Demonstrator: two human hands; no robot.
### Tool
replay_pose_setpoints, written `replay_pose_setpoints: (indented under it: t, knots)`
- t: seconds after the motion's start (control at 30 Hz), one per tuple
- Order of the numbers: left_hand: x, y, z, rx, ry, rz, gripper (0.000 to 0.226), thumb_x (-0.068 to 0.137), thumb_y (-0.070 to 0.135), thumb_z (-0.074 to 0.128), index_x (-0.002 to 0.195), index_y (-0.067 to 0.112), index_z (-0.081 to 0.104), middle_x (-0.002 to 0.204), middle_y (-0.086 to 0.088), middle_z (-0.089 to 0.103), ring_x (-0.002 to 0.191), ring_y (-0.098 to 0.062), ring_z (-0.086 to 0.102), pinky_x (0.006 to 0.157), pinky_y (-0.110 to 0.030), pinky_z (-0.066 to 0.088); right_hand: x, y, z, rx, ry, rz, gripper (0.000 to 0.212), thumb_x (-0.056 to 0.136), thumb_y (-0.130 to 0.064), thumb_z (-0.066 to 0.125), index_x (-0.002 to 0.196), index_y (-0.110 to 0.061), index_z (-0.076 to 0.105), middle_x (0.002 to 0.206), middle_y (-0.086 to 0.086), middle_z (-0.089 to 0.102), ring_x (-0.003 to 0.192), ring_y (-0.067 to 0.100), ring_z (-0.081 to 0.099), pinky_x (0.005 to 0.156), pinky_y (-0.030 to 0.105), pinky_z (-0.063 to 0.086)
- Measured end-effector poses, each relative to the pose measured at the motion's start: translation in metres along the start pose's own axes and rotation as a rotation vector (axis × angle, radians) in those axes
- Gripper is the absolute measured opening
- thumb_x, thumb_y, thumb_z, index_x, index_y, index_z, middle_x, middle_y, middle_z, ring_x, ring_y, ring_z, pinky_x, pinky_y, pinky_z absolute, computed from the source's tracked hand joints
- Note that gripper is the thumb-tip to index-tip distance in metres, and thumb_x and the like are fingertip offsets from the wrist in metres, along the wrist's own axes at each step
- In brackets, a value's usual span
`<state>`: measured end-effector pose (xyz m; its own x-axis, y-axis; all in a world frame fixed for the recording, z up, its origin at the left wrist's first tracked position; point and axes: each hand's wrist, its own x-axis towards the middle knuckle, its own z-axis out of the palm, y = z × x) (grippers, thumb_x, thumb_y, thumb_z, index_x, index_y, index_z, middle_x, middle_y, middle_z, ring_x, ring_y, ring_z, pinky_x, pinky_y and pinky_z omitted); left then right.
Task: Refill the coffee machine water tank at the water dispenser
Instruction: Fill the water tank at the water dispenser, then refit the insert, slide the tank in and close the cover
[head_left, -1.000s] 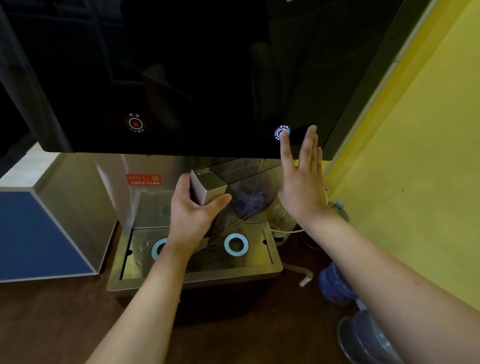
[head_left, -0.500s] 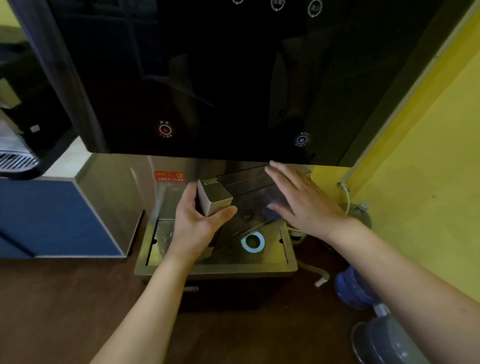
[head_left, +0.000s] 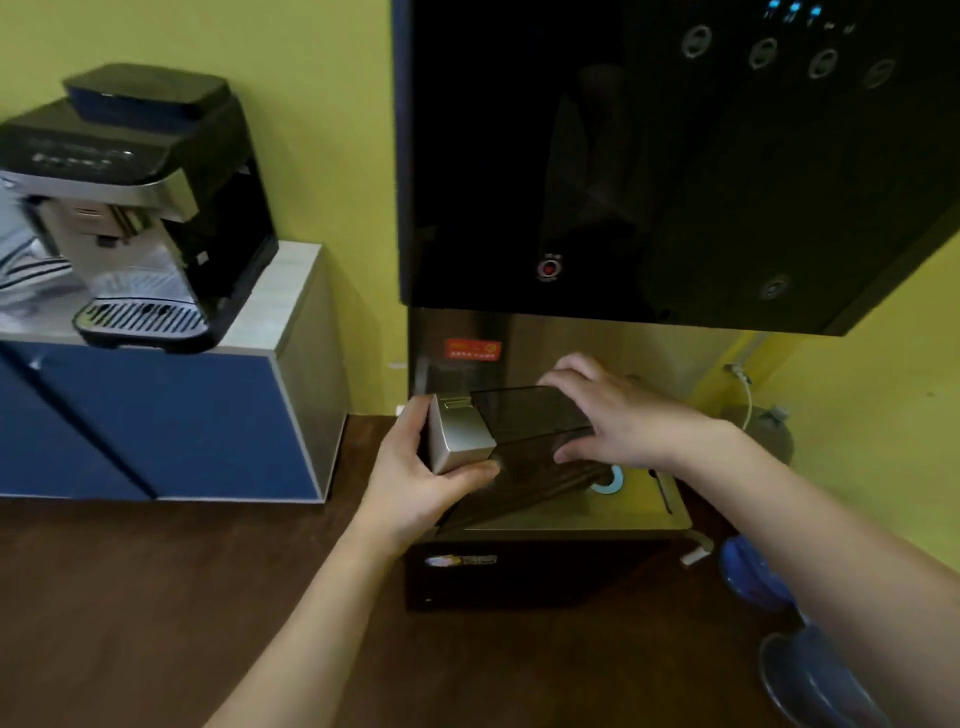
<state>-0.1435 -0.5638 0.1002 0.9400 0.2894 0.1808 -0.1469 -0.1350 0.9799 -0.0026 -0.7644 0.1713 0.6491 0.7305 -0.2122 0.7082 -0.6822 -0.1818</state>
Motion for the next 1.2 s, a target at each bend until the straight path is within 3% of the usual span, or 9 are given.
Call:
replay_pose_setpoints:
  t: [0.27,0.4,0.5,0.6,0.8,0.93,1.07,1.2]
  knots:
    - [-0.031,-0.02,-0.175,0.022,-0.04,-0.102,0.062,0.066,0.023,0.087,0.121,0.022,0.058,0.113,0.001,0.068,0.109,-0.019,0.064,0.093,-0.042,0.053,0.079,-0.158,0.032,0.053,-0.083,-0.067,0.069,0.073,-0.042,0.081,0.129,-0.027,0.043,0.127,-0.009,0.05,0.11,0.016,0.053,0.091,0.039,0.05]
    - [-0.024,-0.028,-0.247,0.052,0.006,-0.12,0.058,0.067,0.013,0.084,0.117,0.025,0.057,0.106,0.006,0.067,0.102,-0.014,0.065,0.083,-0.025,0.051,0.143,-0.214,0.046,-0.009,-0.077,-0.163,0.073,0.07,-0.048,0.08,0.129,-0.023,0.044,0.127,-0.004,0.054,0.112,0.018,0.056,0.09,0.038,0.051]
    - [-0.007,-0.039,-0.291,0.1,0.039,-0.145,0.057,0.068,0.013,0.083,0.115,0.029,0.056,0.105,0.008,0.067,0.101,-0.013,0.065,0.082,-0.026,0.053,0.196,-0.239,0.052,0.021,-0.088,-0.224,0.072,0.071,-0.046,0.08,0.128,-0.024,0.042,0.126,-0.004,0.053,0.111,0.018,0.056,0.091,0.039,0.051]
    - [0.018,-0.049,-0.326,0.191,0.075,-0.182,0.056,0.067,0.019,0.082,0.113,0.032,0.054,0.104,0.012,0.066,0.101,-0.009,0.064,0.083,-0.024,0.051,0.253,-0.253,0.05,0.013,-0.085,-0.28,0.074,0.07,-0.044,0.082,0.129,-0.024,0.042,0.127,-0.005,0.052,0.112,0.017,0.054,0.092,0.039,0.05]
    - [0.09,-0.062,-0.368,0.532,0.044,-0.277,0.046,0.063,0.037,0.077,0.094,0.037,0.044,0.083,0.012,0.064,0.074,-0.002,0.062,0.063,-0.031,0.052,0.366,-0.262,0.015,-0.134,-0.088,-0.361,0.072,0.067,-0.032,0.085,0.127,-0.023,0.045,0.126,-0.003,0.054,0.112,0.018,0.053,0.088,0.033,0.046]
    - [0.142,-0.071,-0.378,0.551,0.036,-0.309,0.048,0.062,0.046,0.073,0.095,0.036,0.041,0.092,0.01,0.06,0.08,-0.008,0.061,0.069,-0.041,0.056,0.434,-0.259,-0.015,-0.267,-0.053,-0.443,0.068,0.067,-0.03,0.084,0.123,-0.023,0.047,0.12,-0.003,0.058,0.11,0.018,0.056,0.087,0.033,0.049]
    - [0.194,-0.085,-0.381,0.568,0.051,-0.291,0.056,0.066,0.044,0.076,0.103,0.027,0.037,0.099,0.007,0.048,0.085,-0.01,0.054,0.068,-0.036,0.054,0.497,-0.252,-0.039,-0.412,-0.003,-0.55,0.055,0.074,-0.028,0.08,0.119,-0.023,0.048,0.115,-0.001,0.06,0.107,0.02,0.057,0.088,0.033,0.047]
    - [0.24,-0.099,-0.378,0.51,0.124,-0.271,0.059,0.07,0.043,0.079,0.105,0.023,0.036,0.102,0.004,0.046,0.093,-0.016,0.054,0.072,-0.036,0.054,0.552,-0.246,-0.057,-0.563,-0.045,-0.587,0.055,0.077,-0.011,0.073,0.125,-0.019,0.048,0.125,0.004,0.06,0.12,0.029,0.054,0.105,0.043,0.043]
